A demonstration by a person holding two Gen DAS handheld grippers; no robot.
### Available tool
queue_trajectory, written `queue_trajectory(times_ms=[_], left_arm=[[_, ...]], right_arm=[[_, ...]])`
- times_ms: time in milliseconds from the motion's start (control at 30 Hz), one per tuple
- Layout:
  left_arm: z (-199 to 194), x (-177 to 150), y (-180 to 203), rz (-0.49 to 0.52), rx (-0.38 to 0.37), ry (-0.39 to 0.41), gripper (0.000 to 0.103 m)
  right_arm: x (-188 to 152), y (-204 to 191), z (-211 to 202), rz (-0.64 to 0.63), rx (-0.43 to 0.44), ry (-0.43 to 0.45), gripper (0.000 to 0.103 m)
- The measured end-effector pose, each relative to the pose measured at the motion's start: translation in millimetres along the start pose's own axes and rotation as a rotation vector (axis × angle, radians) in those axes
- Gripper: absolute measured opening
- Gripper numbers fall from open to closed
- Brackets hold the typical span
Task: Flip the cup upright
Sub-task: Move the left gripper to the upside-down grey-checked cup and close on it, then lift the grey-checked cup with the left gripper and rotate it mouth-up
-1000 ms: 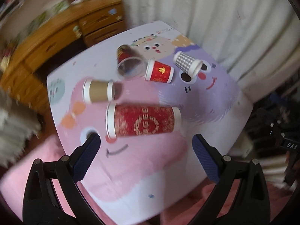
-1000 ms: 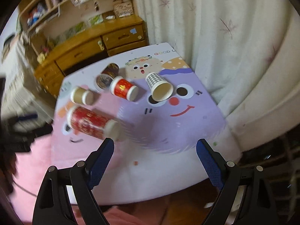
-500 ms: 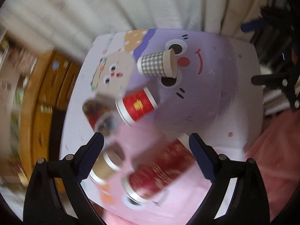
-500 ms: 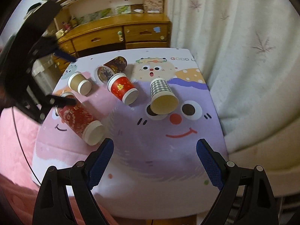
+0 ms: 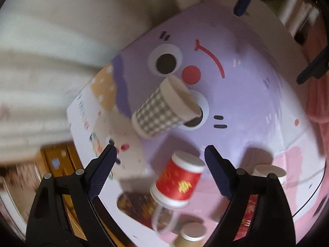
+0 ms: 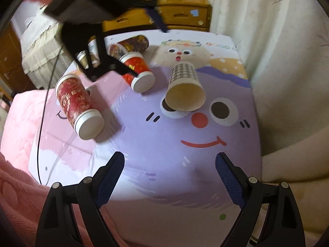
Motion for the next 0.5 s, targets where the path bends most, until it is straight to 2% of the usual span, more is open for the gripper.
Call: queue_trajectory(times_ms=[67,200,367,500], left_arm=[[13,13,4,0.063,-0.037,0.003,0.086],[33,29,5,0.125,-0.071,0.009,0.086],[63,39,3,0.112,-0.16,-0.015,0.086],[83,44,-4,0.074,-0.185,-0.026,0.086]], right_arm=[[-4,-2,5,-0.012,0.01,-0.007,0.091],[-6,2,14,-0.001,0.038,-0.019,0.091],[-9,16,19,0.037,0.041,-0.026,0.091],[-13,34,22,0.085,0.02,-0.039,0.091]])
Point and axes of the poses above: each gripper's, at about its wrist camera, not at the fingertips, and z roughly the way its jaws point, y to its right, x to its top, the point moved 7 cm from there along z, roughly the way its jaws point, and after that the axes turned 10 degrees about y, right-handed, at the moved point
